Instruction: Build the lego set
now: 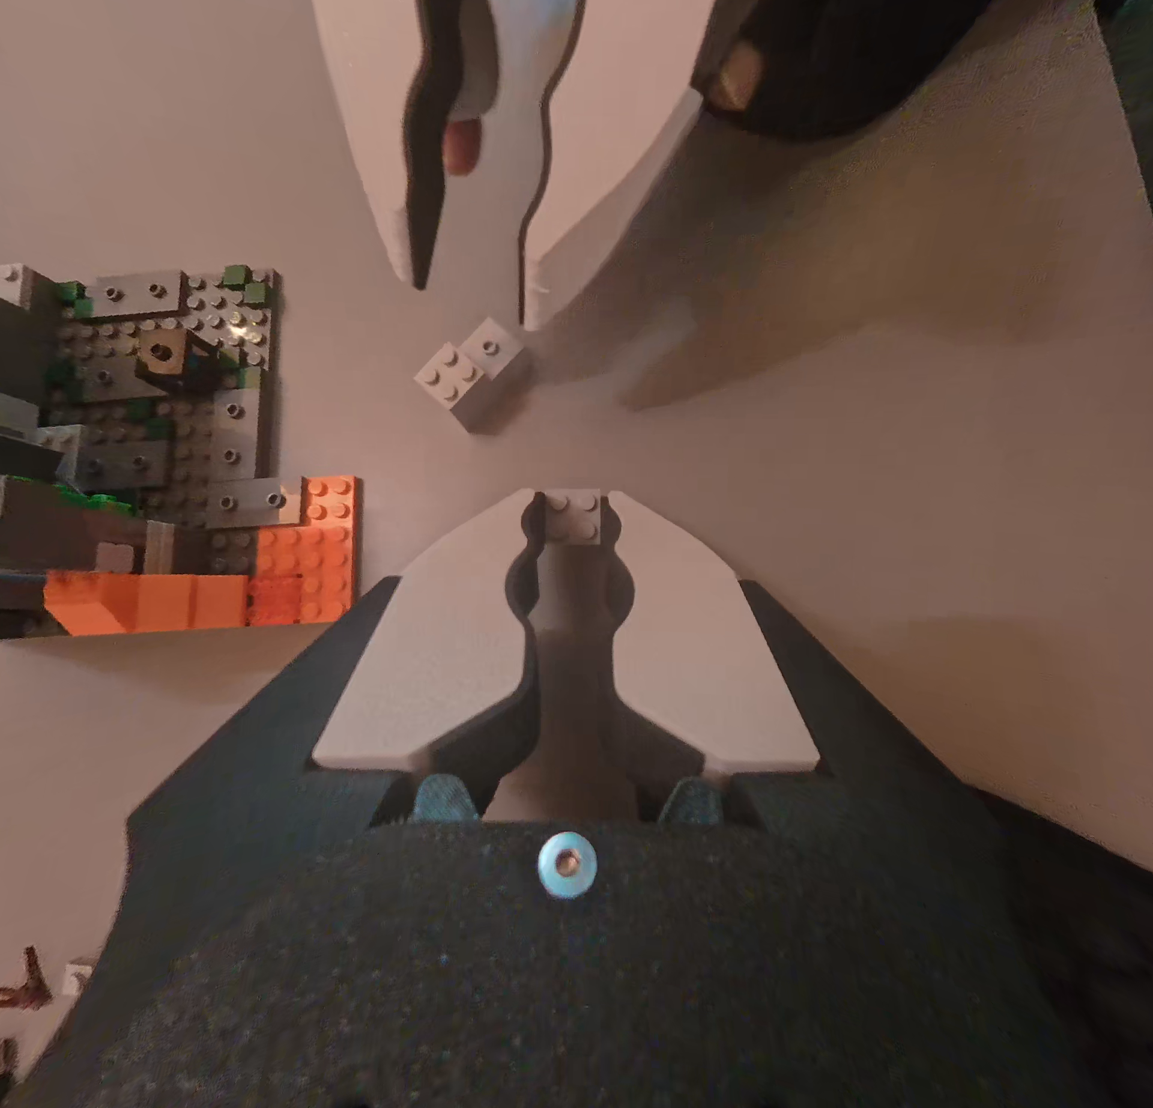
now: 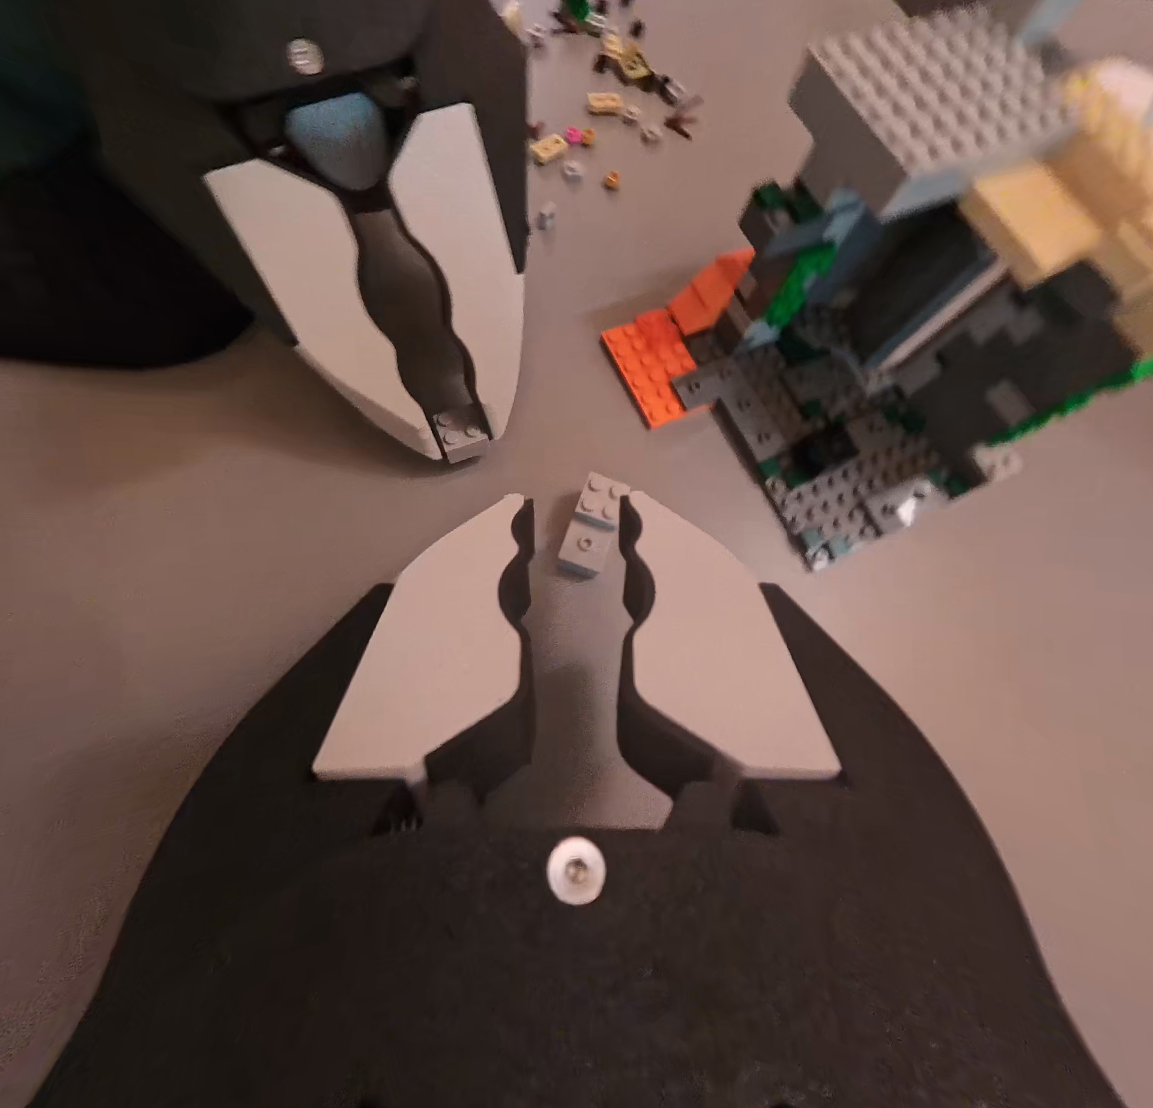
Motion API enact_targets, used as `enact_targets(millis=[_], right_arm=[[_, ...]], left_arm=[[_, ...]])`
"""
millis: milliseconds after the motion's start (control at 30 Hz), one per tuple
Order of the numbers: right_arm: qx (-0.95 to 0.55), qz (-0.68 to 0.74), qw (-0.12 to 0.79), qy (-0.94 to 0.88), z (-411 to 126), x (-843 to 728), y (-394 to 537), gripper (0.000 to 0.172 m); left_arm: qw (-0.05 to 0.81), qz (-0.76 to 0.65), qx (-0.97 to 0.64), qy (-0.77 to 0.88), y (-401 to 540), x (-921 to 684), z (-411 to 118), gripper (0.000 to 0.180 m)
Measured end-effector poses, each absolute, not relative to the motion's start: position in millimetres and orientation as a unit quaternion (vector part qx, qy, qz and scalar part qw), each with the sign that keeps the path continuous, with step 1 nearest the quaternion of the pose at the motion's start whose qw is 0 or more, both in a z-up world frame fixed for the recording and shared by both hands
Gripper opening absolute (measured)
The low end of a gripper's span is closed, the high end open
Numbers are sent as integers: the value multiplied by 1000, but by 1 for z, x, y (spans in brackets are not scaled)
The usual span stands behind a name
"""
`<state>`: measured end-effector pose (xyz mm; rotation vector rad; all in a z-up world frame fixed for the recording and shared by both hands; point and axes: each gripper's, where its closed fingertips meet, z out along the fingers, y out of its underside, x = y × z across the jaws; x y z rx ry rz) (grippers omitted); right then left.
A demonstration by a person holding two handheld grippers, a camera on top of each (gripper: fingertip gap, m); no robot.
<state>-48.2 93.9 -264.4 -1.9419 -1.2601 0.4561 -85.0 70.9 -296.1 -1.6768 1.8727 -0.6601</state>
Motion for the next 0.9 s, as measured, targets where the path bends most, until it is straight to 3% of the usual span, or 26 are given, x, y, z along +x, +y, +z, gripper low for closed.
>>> enact_targets(millis=[167,367,500,667,833,900], right_arm=[[-639,199,325,-668,-262,-54,94,29],[-572,226,185,-766,-276,-61,89,32],[-588,236,129,-763,-288,-61,89,21],[-664,255,139,-689,-291,-58,87,0],[-712,286,215,-605,-270,-58,87,0],[-697,258,248,-621,-264,-50,94,11]], left_arm=[[270,-248,-618,696,70,-84,-296,16],[264,-249,-616,699,70,-85,-299,16],[271,-255,-616,694,72,-86,-296,16],[281,-256,-624,683,78,-88,-295,16],[282,-253,-624,684,78,-86,-296,16],[283,-252,-622,685,78,-85,-296,16]])
